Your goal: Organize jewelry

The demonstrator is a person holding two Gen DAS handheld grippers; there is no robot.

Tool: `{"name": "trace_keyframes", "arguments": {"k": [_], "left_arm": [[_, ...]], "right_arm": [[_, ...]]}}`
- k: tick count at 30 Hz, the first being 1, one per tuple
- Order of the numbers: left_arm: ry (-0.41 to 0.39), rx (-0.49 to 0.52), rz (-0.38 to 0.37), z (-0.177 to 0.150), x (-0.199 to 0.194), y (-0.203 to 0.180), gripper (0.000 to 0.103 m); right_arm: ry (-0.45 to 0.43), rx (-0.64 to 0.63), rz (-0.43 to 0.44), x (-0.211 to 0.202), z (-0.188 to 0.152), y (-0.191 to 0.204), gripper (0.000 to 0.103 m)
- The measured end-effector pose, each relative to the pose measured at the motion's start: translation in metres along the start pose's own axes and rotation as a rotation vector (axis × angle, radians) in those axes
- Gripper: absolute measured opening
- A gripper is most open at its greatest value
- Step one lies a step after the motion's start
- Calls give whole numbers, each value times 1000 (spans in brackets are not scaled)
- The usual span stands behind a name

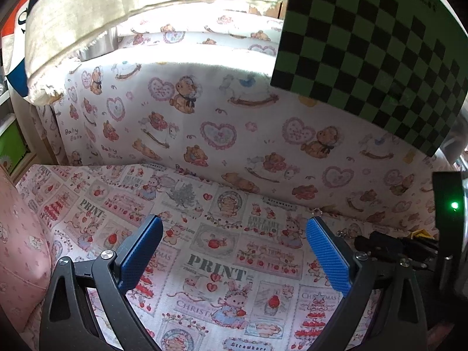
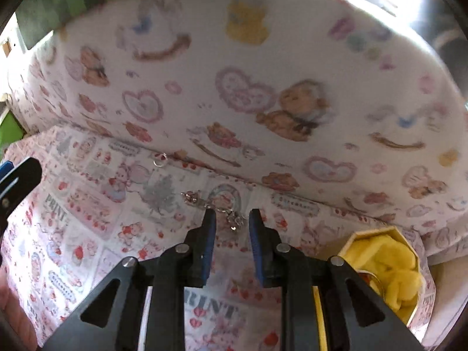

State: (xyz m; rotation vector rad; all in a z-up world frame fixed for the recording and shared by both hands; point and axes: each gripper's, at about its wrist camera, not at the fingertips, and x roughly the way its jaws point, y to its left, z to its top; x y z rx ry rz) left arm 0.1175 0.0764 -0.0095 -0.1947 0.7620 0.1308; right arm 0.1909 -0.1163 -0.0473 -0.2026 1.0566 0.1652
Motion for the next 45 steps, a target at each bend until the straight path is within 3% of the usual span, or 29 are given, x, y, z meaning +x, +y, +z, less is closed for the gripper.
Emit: {"name": "trace_keyframes", "arguments": {"k": [3, 6, 11, 18, 23, 27, 30, 34, 37, 39, 45], "left_arm": [[10, 1, 3, 0, 4, 0, 98], [9, -1, 1, 0, 4, 1, 98], [1, 6, -2, 0, 1, 0, 98], [-5, 36, 3, -3, -2, -8, 98], [-7, 66, -4, -5, -3, -15, 98], [35, 57, -87, -5, -3, -19, 98], [44, 63, -174, -4, -8, -24, 89], [38, 115, -219, 1, -9, -41, 77], [113, 121, -283, 9, 16, -54, 70], [163, 105, -245, 12, 37, -60, 57], [155, 171, -215, 15, 61, -75, 42]], "right_arm": [[12, 7, 1, 10, 6, 2, 20], [29, 35, 45, 12, 8, 0, 9], [9, 48, 73, 9, 2, -2, 9], [-105, 73, 120, -51, -21, -14, 9], [-255, 90, 140, -106, -42, -40, 9], [-356, 108, 100, -141, -68, -67, 9], [-421, 169, 88, -164, -80, -98, 9], [-512, 240, 33, -188, -97, -130, 9], [-550, 259, 19, -191, -112, -145, 9], [-562, 246, 0, -187, -119, -149, 9], [-520, 270, 14, -168, -132, -166, 9]]}}
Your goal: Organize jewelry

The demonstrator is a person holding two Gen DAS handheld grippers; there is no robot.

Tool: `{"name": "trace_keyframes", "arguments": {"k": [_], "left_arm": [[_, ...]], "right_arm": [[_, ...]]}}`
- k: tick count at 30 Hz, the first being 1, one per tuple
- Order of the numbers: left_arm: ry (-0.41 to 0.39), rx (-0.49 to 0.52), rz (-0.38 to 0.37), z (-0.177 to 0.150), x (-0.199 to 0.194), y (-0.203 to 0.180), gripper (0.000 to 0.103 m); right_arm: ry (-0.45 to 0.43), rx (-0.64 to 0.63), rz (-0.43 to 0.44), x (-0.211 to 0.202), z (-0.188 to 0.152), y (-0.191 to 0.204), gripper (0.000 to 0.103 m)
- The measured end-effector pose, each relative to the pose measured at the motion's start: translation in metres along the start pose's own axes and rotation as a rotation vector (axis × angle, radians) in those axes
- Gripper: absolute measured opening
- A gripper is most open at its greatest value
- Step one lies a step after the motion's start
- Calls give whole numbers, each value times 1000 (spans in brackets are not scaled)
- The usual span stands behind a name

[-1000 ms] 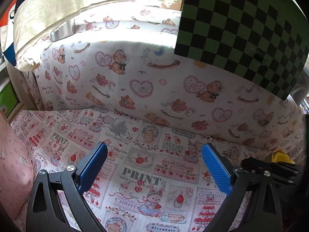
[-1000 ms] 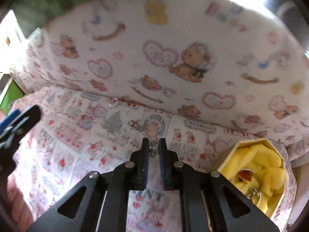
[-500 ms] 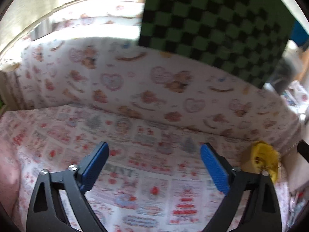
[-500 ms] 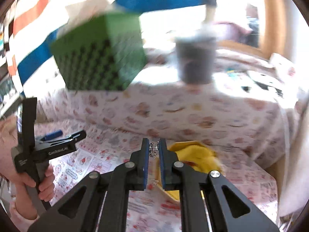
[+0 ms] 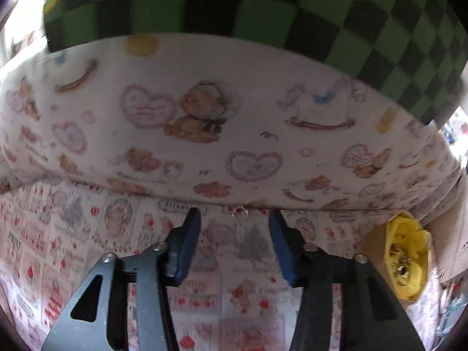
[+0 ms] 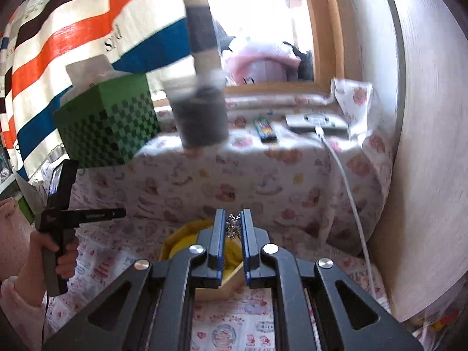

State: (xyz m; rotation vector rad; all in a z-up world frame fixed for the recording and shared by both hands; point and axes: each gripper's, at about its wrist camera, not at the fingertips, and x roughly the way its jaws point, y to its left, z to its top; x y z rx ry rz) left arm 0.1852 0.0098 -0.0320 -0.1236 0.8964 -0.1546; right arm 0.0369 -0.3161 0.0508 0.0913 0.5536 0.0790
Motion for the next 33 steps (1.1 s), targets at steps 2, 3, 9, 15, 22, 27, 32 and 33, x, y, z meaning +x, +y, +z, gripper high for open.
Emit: {"name": "trace_keyframes", "arguments": {"k": [2, 3, 9, 15, 22, 27, 32, 33], "left_arm": [[6, 1, 15, 1, 7, 0, 41], [15, -14, 30, 2, 11, 0, 41], [30, -86, 42, 10, 27, 4, 36], [44, -88, -2, 13, 38, -11, 12], [32, -49, 38, 2, 31, -28, 11], [5, -41, 7, -2, 2, -41, 11], [-25, -25, -23, -11, -33, -52, 11], [-32, -22, -36, -13, -40, -55, 11]], "right_arm": [[9, 5, -8, 5, -2, -3, 9], [16, 13, -9, 7, -2, -4, 9], [30, -7, -7, 9, -5, 0, 9], [18, -19, -3, 3, -7, 6, 9], [-2, -24, 22, -6, -7, 9, 9], [-29, 1, 47, -13, -5, 5, 9], [-67, 9, 88, -24, -3, 6, 9], [-74, 10, 95, -25, -3, 6, 9]]}}
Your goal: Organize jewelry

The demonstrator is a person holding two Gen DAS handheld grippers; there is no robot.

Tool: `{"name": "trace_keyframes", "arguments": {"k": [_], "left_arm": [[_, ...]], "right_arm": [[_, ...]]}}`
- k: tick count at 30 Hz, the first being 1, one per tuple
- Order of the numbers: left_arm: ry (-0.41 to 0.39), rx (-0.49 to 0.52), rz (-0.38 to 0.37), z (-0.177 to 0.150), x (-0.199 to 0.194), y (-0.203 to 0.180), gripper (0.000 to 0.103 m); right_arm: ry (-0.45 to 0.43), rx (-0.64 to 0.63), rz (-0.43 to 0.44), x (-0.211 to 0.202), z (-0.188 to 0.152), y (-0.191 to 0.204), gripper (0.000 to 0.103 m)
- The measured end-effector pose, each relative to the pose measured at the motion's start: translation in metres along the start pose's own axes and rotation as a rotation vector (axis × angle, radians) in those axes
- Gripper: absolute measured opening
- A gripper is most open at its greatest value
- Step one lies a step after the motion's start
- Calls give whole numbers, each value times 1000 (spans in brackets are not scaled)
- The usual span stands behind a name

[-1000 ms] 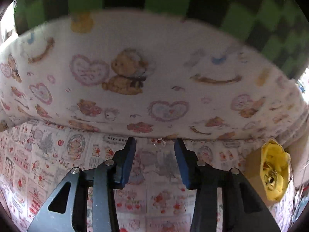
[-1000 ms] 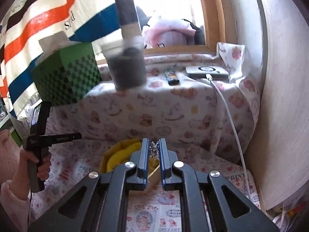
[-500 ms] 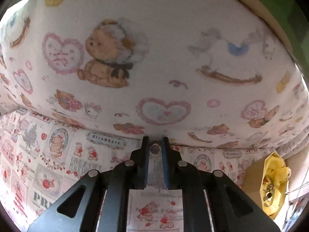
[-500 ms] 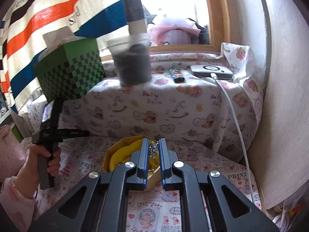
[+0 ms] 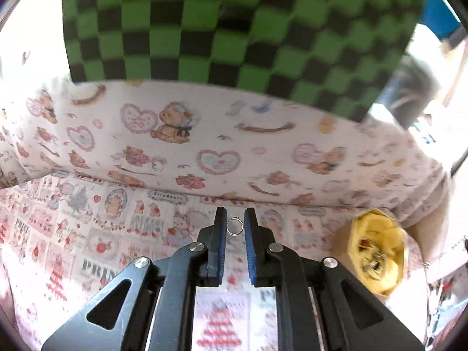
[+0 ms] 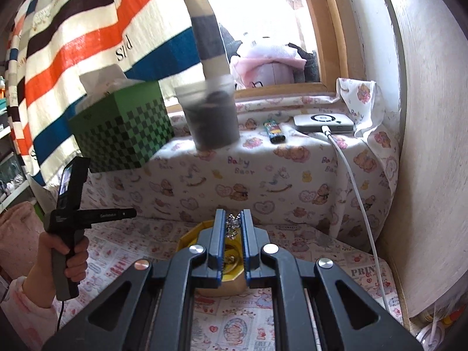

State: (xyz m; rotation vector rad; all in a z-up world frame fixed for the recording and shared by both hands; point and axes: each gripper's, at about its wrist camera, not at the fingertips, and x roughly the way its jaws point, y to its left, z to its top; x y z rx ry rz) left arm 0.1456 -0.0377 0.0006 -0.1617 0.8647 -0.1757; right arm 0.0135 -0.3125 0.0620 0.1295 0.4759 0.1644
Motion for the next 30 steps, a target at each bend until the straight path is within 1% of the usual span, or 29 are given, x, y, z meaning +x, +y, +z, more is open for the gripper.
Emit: {"name": "trace_keyframes", "arguments": {"k": [3, 4, 6, 9, 10, 12, 14, 17, 21, 24, 26, 30], "left_arm": [[-11, 22, -55, -9, -19, -17, 11], [-11, 32, -72, -6, -20, -15, 11], [-16, 64, -103, -11, -26, -35, 11], [-39, 114, -124, -9, -33, -64, 11], [-38, 125, -133, -10, -38, -66, 11], [-24, 134, -160, -11, -34, -78, 11], [-9, 143, -179, -11, -34, -84, 11], [15, 161, -196, -16, -19, -102, 11], [56, 160, -234, -20, -5, -116, 11], [82, 175, -243, -25, 4, -122, 11], [84, 186, -242, -27, 7, -125, 11], [86, 184, -277, -31, 13, -128, 11]], "right_arm": [[-14, 1, 21, -1, 1, 2, 9], [-17, 1, 19, -1, 1, 3, 9], [-11, -7, 15, 3, 2, 6, 9], [12, -13, 5, 17, 5, 12, 9], [25, -12, 12, 22, 6, 13, 9], [44, -3, 18, 32, 7, 12, 9], [51, -8, 2, 40, 8, 10, 9], [57, -16, -21, 51, 4, 4, 9], [96, 9, -27, 67, -2, -8, 9], [123, 15, -19, 74, -6, -14, 9], [147, 28, -15, 80, -9, -20, 9], [166, 71, 36, 84, -11, -28, 9]]}}
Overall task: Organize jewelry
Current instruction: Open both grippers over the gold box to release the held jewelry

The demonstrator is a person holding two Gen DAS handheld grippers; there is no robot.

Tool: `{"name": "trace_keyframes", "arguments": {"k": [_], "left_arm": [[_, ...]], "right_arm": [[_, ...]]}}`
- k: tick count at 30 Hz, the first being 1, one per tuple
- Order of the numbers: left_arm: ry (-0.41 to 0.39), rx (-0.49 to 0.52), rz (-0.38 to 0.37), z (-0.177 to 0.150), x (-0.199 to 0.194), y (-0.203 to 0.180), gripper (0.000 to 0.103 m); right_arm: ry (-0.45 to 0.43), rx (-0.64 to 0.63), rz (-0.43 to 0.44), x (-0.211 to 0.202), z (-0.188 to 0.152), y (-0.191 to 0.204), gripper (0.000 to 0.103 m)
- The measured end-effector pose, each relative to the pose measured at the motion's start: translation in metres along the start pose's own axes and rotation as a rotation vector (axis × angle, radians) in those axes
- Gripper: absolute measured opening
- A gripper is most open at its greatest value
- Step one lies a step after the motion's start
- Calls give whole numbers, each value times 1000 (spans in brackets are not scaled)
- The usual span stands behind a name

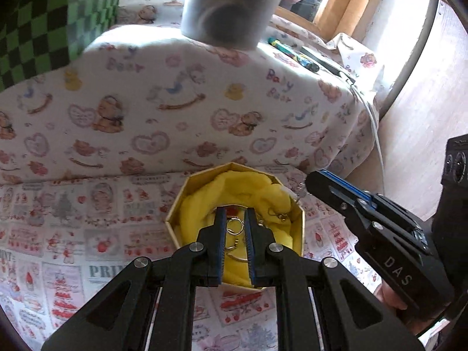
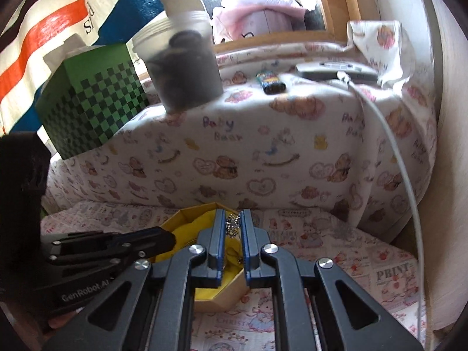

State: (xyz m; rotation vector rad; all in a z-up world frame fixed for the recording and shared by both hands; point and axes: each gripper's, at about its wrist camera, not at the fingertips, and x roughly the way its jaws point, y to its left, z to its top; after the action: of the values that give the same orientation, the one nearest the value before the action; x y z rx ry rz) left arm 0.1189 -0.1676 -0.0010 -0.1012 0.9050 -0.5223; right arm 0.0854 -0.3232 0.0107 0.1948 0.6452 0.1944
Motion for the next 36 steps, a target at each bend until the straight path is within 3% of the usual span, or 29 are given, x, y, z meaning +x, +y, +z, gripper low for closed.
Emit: {"name": "trace_keyframes", "arguments": {"k": [6, 10, 15, 22, 30, 34, 36], "left_arm": [[27, 1, 15, -1, 7, -1, 11], [-1, 20, 27, 0, -4, -1, 21], [-54, 36, 64, 2, -33, 5, 24], [-125, 72, 142, -10, -64, 17, 28], [-109, 42, 145, -28, -57, 33, 28], [-120, 24, 152, -28, -61, 39, 28], [-135, 21, 156, -28, -67, 40, 28]], "right_arm": [[33, 31, 75, 5, -2, -2, 9], [57, 42, 114, 10, -3, 0, 9], [84, 97, 242, 8, -4, 3, 9], [88, 73, 216, 10, -8, 9, 9], [133, 61, 207, 26, -15, 15, 9], [112, 69, 206, 23, -15, 15, 24], [107, 69, 208, 21, -14, 15, 24]]}}
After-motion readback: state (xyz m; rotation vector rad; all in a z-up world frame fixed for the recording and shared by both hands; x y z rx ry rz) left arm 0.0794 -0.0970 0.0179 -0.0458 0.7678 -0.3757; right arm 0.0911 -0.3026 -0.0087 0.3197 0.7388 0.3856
